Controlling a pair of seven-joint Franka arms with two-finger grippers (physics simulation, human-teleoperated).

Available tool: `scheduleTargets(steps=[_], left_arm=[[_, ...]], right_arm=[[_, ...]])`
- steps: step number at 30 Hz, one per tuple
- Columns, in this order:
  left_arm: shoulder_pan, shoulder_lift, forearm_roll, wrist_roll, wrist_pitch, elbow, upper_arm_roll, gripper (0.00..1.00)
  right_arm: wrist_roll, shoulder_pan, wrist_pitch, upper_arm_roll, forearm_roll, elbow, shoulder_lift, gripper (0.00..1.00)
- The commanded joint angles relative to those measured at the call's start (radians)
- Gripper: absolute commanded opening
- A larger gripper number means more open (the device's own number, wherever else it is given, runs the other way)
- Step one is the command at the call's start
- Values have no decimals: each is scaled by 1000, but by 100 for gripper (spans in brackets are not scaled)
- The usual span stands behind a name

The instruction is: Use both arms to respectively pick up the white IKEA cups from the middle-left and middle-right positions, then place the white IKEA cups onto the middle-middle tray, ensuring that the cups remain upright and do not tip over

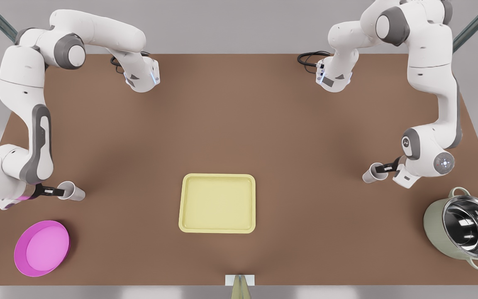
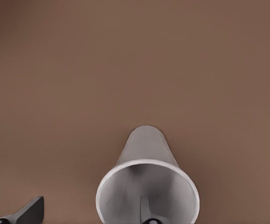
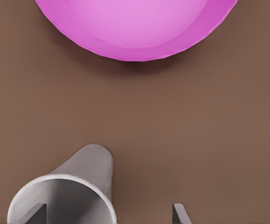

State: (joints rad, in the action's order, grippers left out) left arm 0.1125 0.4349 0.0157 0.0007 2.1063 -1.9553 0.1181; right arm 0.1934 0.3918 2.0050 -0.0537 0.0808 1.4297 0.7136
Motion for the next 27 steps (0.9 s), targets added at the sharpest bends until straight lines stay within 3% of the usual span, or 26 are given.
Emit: scheduleTargets(steps=[1, 3, 6, 7, 10, 13, 14, 16, 19, 22, 25, 27], left_arm=[[-1, 15, 1, 36, 84, -4, 0, 95], [-1, 15, 1, 36, 84, -4, -1, 69], [-1, 16, -92, 38, 86, -2, -5, 54], [-1, 16, -92, 38, 87, -2, -5, 41], [-4, 16, -91, 38, 87, -2, -5, 39], [-8, 15, -89, 38, 87, 3, -11, 39], [-11, 13, -89, 38, 87, 4, -26, 36], [-11, 12, -89, 38, 87, 6, -34, 29], [-11, 10, -88, 38, 86, 7, -40, 28], [-13, 2, -89, 36, 84, 16, -61, 26], [-16, -11, -92, 30, 78, 21, -63, 25], [-36, -15, -134, -31, 77, 50, -141, 25]], right_arm=[[89, 2, 155, 0, 4, 26, -2, 100], [90, 2, 155, 0, 2, 48, -3, 100], [90, 5, 153, -2, -4, 90, -8, 100], [89, 7, 153, -2, -4, 97, -8, 100], [103, 22, 147, -3, -4, 110, -6, 100], [141, 21, 150, -3, -6, 110, -3, 67], [142, 21, 146, -3, -6, 110, -2, 61], [141, 15, 144, -3, -6, 110, -2, 53], [130, -4, 130, -5, -6, 112, -5, 42], [130, -18, 115, -8, -6, 112, -6, 23], [135, -13, 42, -61, -45, 92, -25, 21], [133, -13, -5, -127, -101, 90, -52, 21]])
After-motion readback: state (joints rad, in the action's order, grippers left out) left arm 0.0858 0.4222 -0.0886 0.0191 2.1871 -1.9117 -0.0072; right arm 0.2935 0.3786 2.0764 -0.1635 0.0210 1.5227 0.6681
